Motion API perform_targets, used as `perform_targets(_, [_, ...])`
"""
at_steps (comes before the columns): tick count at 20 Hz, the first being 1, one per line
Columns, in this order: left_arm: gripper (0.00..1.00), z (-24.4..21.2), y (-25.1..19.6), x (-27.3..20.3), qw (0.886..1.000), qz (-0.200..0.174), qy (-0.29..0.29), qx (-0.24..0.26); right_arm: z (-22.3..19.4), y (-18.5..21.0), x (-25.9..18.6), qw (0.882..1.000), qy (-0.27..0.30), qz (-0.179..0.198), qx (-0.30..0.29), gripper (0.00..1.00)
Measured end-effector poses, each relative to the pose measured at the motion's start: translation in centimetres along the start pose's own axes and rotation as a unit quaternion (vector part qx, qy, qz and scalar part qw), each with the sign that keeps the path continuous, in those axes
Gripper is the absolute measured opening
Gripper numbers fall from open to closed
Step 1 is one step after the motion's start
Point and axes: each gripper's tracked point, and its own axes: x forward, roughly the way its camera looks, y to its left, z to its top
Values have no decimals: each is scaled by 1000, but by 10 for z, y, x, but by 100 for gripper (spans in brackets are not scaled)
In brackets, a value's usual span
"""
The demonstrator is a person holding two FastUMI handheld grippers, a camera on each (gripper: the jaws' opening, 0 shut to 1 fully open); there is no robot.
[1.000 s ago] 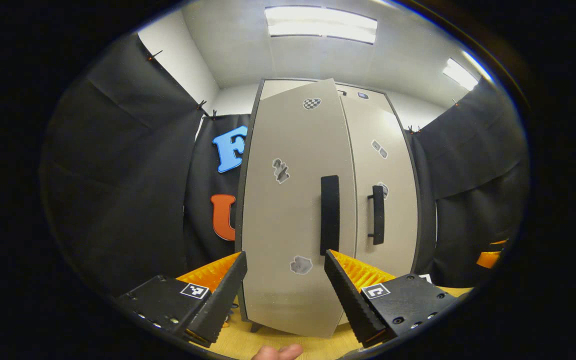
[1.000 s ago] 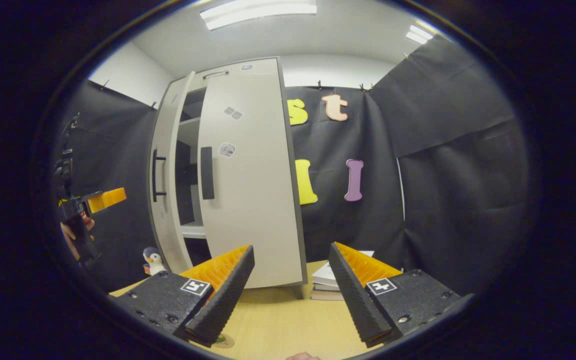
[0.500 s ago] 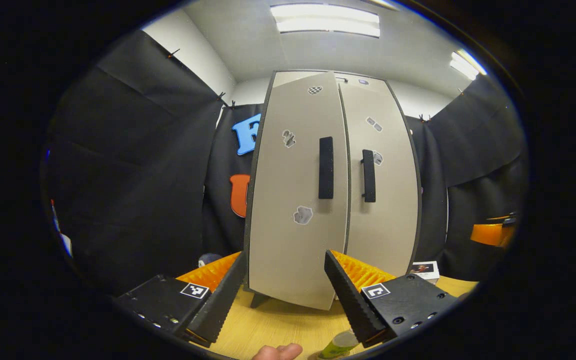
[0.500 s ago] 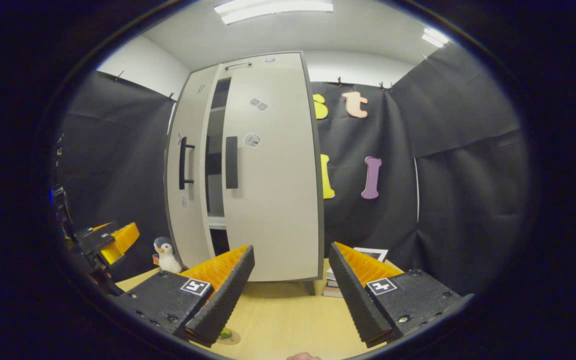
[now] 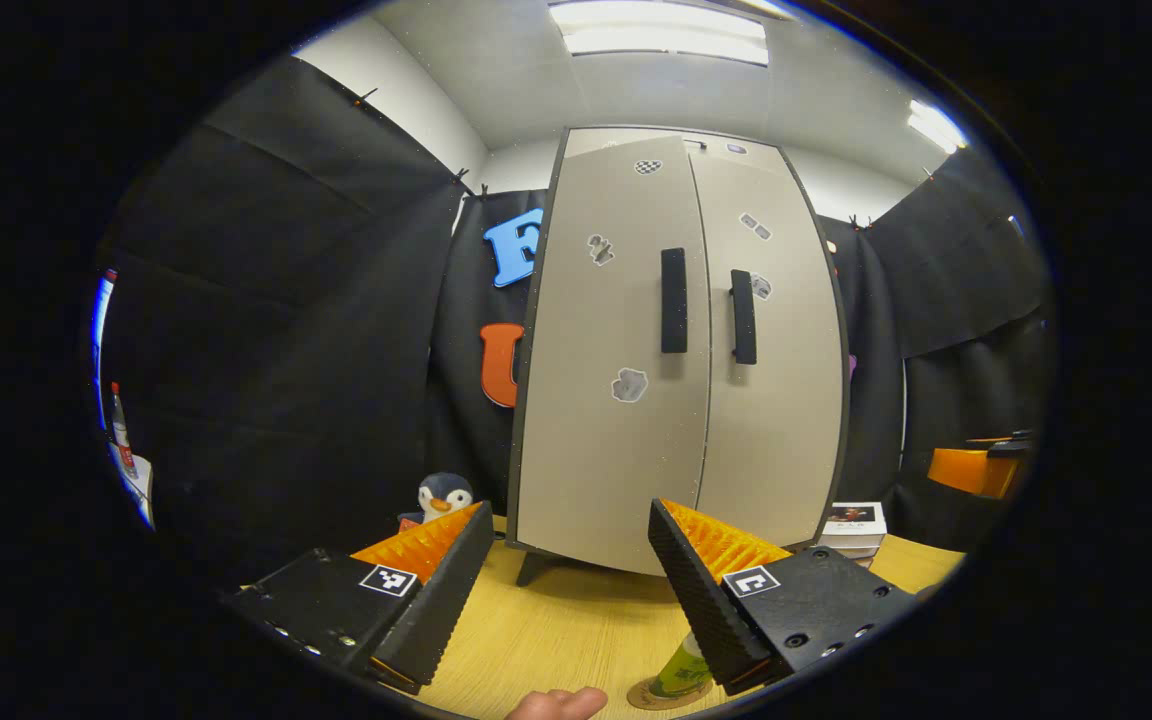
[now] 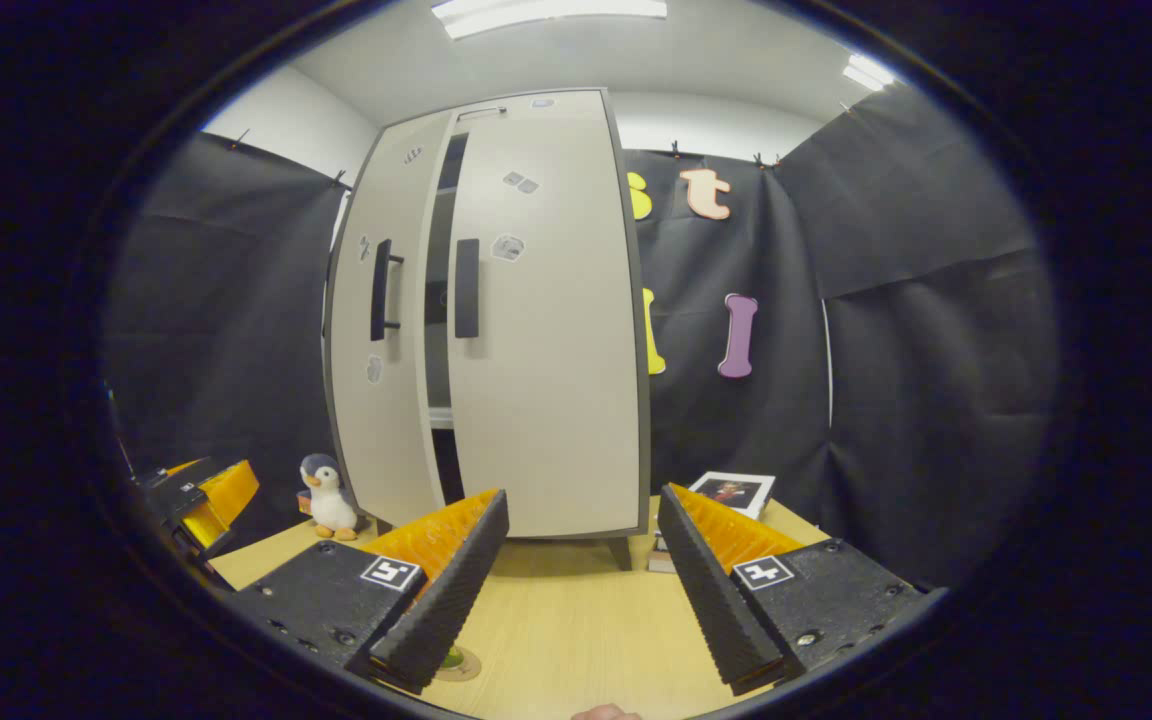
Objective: Grasp the bottle in the cabinet with the left hand and place it on the coaster, then close the right door with the right hand and the left door with the left hand.
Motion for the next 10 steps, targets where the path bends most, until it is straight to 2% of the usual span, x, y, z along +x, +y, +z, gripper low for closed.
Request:
perform_targets(3, [95, -7, 11, 2, 1000, 21, 5, 7, 6, 1, -1, 1000, -5, 0, -7, 99])
perform_targets(4, [100, -8, 13, 1, 1000, 22, 8, 6, 8, 1, -1, 1000, -7, 1, -11, 99])
perform_targets(5, [95, -9, 13, 0, 1000, 22, 9, 5, 9, 1, 1, 1000, -7, 2, -15, 99])
perform_targets(6, [100, -8, 14, 0, 1000, 23, 7, 6, 10, -1, 2, 1000, -8, 1, -17, 99])
perform_targets(7, [100, -6, 14, -1, 1000, 24, 5, 8, 10, -3, 2, 1000, -8, 0, -18, 99])
perform_targets(10, [95, -6, 14, -2, 1000, 26, 4, 13, 10, -4, 2, 1000, -9, 0, -10, 99])
